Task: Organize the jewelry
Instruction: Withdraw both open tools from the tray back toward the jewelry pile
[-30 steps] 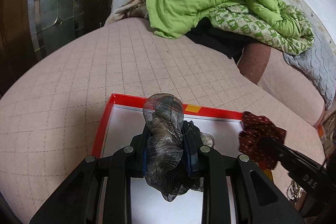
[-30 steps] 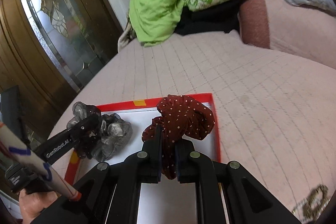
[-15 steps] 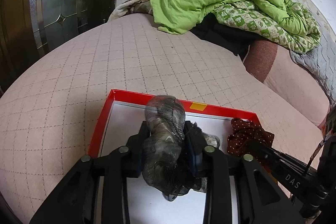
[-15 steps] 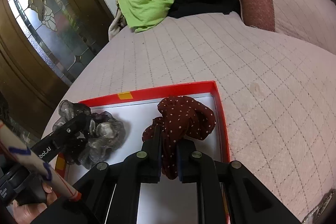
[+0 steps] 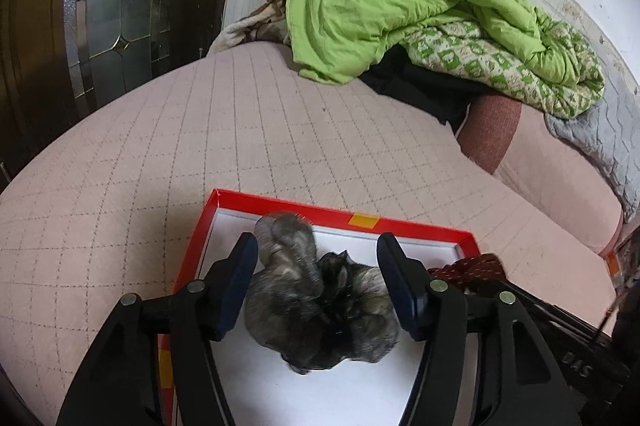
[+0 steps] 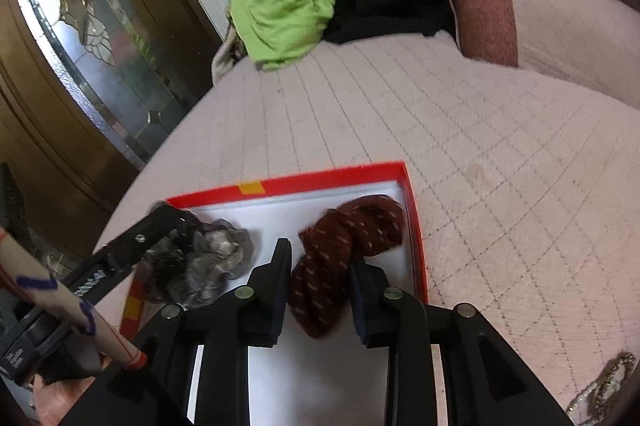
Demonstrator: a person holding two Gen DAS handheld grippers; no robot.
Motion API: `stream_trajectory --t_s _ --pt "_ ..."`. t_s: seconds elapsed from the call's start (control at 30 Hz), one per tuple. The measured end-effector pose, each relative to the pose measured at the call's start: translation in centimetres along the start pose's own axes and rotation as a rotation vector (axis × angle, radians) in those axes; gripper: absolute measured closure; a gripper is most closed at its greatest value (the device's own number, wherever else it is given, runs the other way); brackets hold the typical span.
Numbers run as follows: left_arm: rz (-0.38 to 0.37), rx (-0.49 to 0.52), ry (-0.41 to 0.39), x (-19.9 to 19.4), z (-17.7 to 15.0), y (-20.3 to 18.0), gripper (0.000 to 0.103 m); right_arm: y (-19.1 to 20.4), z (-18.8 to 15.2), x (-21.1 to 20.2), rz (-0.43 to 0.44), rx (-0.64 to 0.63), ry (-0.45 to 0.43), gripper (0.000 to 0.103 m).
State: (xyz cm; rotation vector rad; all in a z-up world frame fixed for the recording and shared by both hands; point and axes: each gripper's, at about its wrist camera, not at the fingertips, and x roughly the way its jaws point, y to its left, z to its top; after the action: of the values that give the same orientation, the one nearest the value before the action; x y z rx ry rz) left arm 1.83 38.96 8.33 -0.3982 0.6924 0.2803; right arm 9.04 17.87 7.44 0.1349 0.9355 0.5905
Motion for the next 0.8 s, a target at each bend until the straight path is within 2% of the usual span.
stream_trajectory --t_s 0.07,0.23,0.47,0.6,0.73,0.8 --pt "-0.002 -0.008 -0.017 -0.5 0.0 -0.1 0.04 0.3 0.1 -1.3 0.01 -0.003 -0.023 0.066" --pt "-0.016 -0.008 -0.043 -1.4 0.2 -0.6 0.04 0.8 -0.2 -4.0 0.034 -0.006 -0.061 0.066" --pt "-0.064 0.032 -0.064 -2.4 -0.1 -3.2 0.039 0.1 -4.8 -9.4 0.044 -0.002 -0.125 0.066" --pt "-0.11 0.102 -0.054 -2.9 -1.2 -6.7 0.039 -2.4 -8.4 -12.6 0.004 0.026 -0.151 0.066" --pt "-0.173 0.179 -0.041 -3.7 -3.0 -10.7 0.039 -5.8 -10.0 -15.9 -0.042 0.08 -0.173 0.066" --pt "-0.229 0.216 -0.022 -4.2 -4.0 -12.7 0.039 -8.0 -10.9 -18.0 -0.083 0.113 -0.202 0.066"
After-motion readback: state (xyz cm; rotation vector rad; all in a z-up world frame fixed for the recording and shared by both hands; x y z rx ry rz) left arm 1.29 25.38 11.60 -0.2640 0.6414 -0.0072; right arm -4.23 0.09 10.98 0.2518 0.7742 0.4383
